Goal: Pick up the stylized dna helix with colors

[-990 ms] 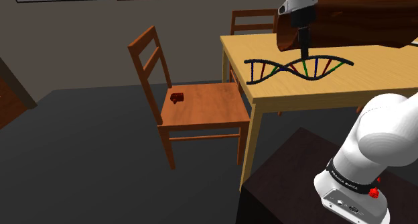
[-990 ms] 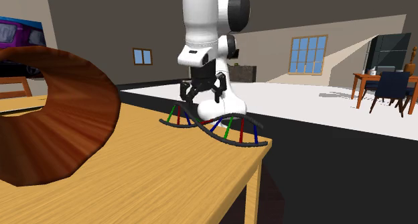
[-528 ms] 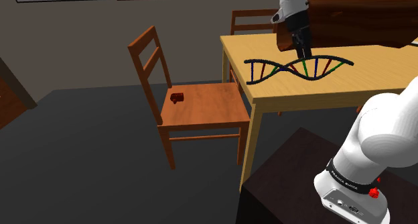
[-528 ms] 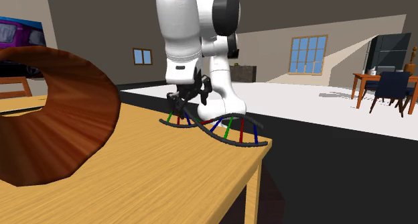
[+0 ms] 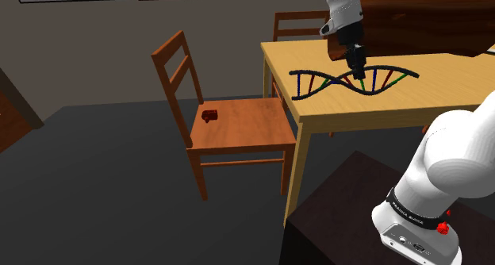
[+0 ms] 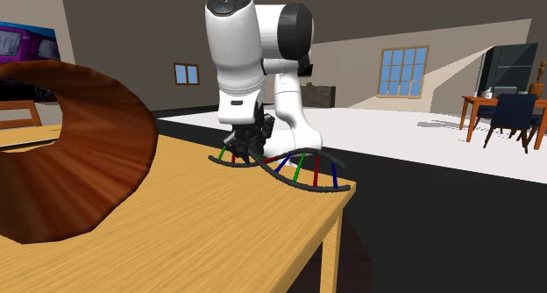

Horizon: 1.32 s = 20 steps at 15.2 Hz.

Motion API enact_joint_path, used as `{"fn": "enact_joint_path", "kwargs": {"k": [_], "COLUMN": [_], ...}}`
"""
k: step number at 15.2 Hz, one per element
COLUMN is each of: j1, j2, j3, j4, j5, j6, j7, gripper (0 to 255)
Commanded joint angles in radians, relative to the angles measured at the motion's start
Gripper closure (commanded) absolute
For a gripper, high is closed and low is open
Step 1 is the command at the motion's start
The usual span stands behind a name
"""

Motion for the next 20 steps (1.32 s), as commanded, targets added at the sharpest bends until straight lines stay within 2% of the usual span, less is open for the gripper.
{"fn": "enact_joint_path", "kwargs": {"k": [1,7,20], "j1": [0.000,0.000,0.007], "j2": [0.000,0.002,0.023], "j3": [0.000,-0.001,0.012], "j4": [-0.001,0.000,0.193], "j5": [0.000,0.000,0.007], "j6": [0.001,0.002,-0.171], "j7": [0.000,-0.001,-0.018], "gripper": [255,255,255]}}
